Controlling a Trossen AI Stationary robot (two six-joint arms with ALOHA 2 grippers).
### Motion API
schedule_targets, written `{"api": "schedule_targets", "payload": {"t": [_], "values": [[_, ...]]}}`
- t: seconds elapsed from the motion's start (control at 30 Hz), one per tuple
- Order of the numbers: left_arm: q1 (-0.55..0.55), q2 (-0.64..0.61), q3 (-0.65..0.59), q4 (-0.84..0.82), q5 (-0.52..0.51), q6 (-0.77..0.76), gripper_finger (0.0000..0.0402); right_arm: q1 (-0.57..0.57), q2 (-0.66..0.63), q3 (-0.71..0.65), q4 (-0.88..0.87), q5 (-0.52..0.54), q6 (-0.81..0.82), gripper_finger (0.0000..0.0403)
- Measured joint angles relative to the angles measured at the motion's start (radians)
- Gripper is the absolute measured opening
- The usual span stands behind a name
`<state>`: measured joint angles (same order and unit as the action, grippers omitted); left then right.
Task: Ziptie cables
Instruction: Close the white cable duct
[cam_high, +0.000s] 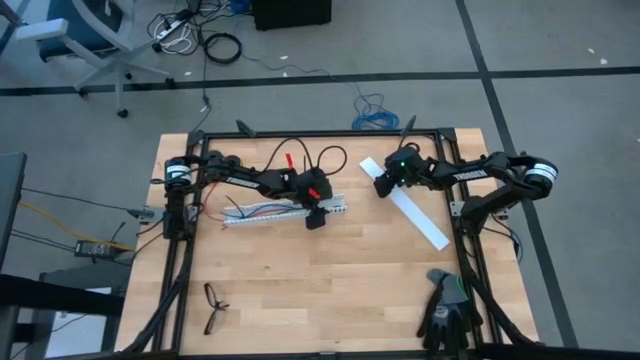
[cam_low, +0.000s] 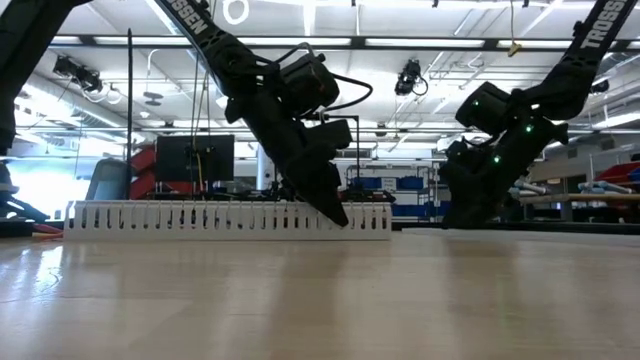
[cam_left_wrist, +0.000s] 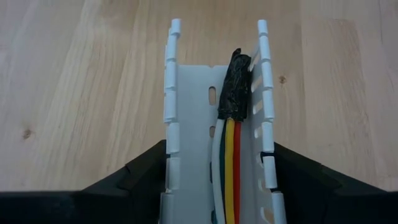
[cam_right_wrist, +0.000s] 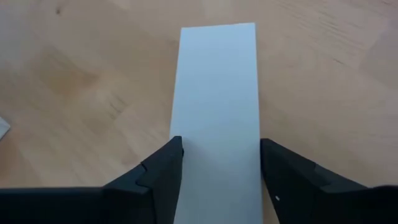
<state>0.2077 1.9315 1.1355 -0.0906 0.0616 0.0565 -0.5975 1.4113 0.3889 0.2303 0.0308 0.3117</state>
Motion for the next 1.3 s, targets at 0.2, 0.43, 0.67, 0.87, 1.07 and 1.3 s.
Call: {"api": "schedule_targets", "payload": {"t": [0.2, 0.43, 0.67, 0.87, 1.07, 1.3], "values": [[0.000, -0.003, 0.002, -0.024, 0.001, 0.063, 0.0254, 0.014, -0.002, 0.000, 0.000, -0.028, -0.036, 0.0172], [0.000, -0.004, 0.003, -0.046, 0.003, 0.085, 0.0254, 0.038, -0.003, 0.000, 0.006, -0.045, -0.060, 0.0174], [0.000, -0.004, 0.003, -0.049, 0.002, 0.073, 0.0254, 0.046, -0.003, 0.005, 0.026, -0.100, -0.065, 0.0248], [0.000, -0.004, 0.003, -0.049, 0.002, 0.071, 0.0254, 0.080, -0.003, 0.021, 0.026, -0.099, -0.152, 0.0313], [0.000, -0.004, 0.002, -0.047, 0.002, 0.070, 0.0254, 0.148, -0.003, 0.021, -0.029, 0.061, -0.253, 0.0326], [0.000, -0.003, 0.000, -0.039, 0.001, 0.068, 0.0254, 0.165, 0.008, 0.021, -0.033, 0.078, -0.198, 0.0310]]}}
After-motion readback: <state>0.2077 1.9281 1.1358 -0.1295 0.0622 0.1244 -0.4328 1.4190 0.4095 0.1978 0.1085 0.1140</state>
